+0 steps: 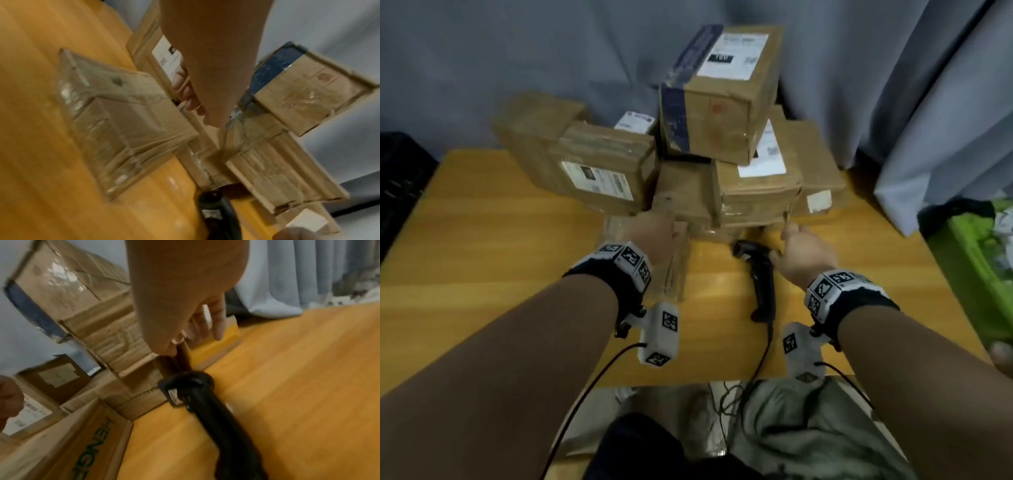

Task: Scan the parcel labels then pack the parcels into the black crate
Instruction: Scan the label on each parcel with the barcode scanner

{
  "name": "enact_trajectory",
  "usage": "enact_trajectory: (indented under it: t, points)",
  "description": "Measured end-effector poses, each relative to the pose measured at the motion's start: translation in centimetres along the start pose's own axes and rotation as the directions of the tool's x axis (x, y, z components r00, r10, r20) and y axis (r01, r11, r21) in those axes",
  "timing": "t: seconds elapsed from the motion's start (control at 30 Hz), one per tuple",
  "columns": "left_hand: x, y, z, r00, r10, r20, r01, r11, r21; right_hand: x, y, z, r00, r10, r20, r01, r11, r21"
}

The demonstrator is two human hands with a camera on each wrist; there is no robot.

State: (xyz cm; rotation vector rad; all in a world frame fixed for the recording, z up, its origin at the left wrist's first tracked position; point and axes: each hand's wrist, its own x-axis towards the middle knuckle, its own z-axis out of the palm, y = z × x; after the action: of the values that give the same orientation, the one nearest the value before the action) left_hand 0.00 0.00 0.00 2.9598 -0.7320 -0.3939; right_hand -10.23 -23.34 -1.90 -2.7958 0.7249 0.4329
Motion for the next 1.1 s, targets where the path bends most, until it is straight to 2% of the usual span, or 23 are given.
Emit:
enact_trajectory:
  t: [0.07,0.13,0.2,0.27,0.4,0.6,0.7,0.77,0.87,0.93,1.0,1.1]
  points:
    - [-0.3,-0.4,1.2,1.0,0.015,0.025,-0.017,0.997,0.075,0.7,0.1,2.6,0.985,0.054,0.163,-0.058,0.998,0.015]
    - [-0.7,-1.1,2.4,0.999,0.008,0.034,-0.011,0.996,0.092,1.5,0.3,5.6,0.937,0.083,0.339,-0.078,0.997,-0.027]
    - [-0.7,-1.7,2.7,0.997,-0.005,0.076,-0.001,0.997,0.079,2.2,0.2,7.4,0.916,0.099,0.39,-0.091,0.995,-0.038]
    - [-0.8,-2.2,2.5,0.997,-0.025,0.067,0.02,0.998,0.067,2.7,-0.2,7.8,0.927,0.105,0.359,-0.117,0.993,0.01]
    - [-1.5,-2.3,3.4,0.999,-0.028,0.038,0.025,0.997,0.077,2.1,-1.0,8.2,0.948,0.133,0.288,-0.203,0.952,0.229]
    - [-3.0,-2.8,5.2,0.996,-0.074,-0.056,0.065,0.985,-0.158,-0.9,-2.5,10.0,0.96,0.102,0.26,-0.233,0.809,0.539]
    - [-3.4,-4.0,5.6,0.988,-0.111,-0.107,0.085,0.971,-0.224,-2.1,-3.2,10.0,0.981,0.038,0.189,-0.158,0.722,0.674]
    - [-3.5,-5.3,5.7,0.979,-0.151,-0.137,0.118,0.967,-0.227,-2.6,-3.9,9.4,0.994,-0.04,0.098,-0.046,0.664,0.746]
    - [-3.8,-7.6,5.7,0.936,-0.306,-0.175,0.26,0.935,-0.241,-2.9,-6.0,7.4,0.986,-0.15,-0.066,0.149,0.655,0.741]
    - [-4.0,-9.1,5.7,0.893,-0.427,-0.14,0.376,0.881,-0.287,-2.5,-7.9,5.8,0.975,-0.181,-0.132,0.216,0.602,0.769]
    - [-3.8,-10.3,5.4,0.871,-0.49,-0.023,0.453,0.821,-0.349,-1.9,-9.8,4.6,0.967,-0.204,-0.151,0.245,0.597,0.764]
    - [-3.0,-11.2,4.8,0.856,-0.459,0.237,0.513,0.699,-0.499,-0.9,-12.1,3.9,0.97,-0.24,-0.044,0.174,0.551,0.816]
